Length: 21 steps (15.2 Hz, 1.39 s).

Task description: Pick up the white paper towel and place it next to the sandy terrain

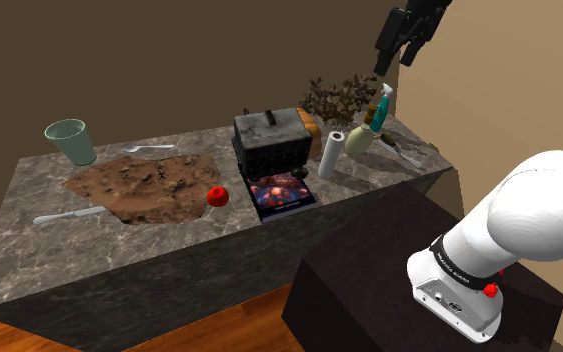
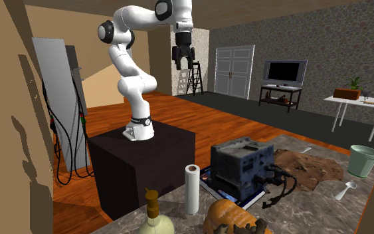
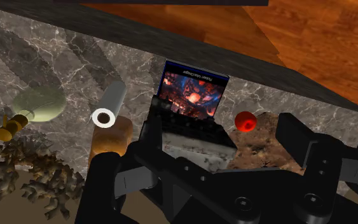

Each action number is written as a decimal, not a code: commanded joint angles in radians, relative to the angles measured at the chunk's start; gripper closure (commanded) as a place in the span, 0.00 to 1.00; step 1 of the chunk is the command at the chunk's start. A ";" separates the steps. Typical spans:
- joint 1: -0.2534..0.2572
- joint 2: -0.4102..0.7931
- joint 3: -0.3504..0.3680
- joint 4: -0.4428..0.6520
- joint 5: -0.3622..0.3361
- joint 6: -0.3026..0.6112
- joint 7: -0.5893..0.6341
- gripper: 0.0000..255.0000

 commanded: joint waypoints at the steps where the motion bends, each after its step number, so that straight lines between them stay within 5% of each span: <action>1: 0.000 0.000 0.000 0.000 0.000 0.000 0.000 0.00; 11: -0.064 0.110 -0.064 -0.226 -0.049 0.381 -0.039 0.00; 21: -0.127 0.396 -0.139 -0.308 -0.084 0.797 -0.080 0.00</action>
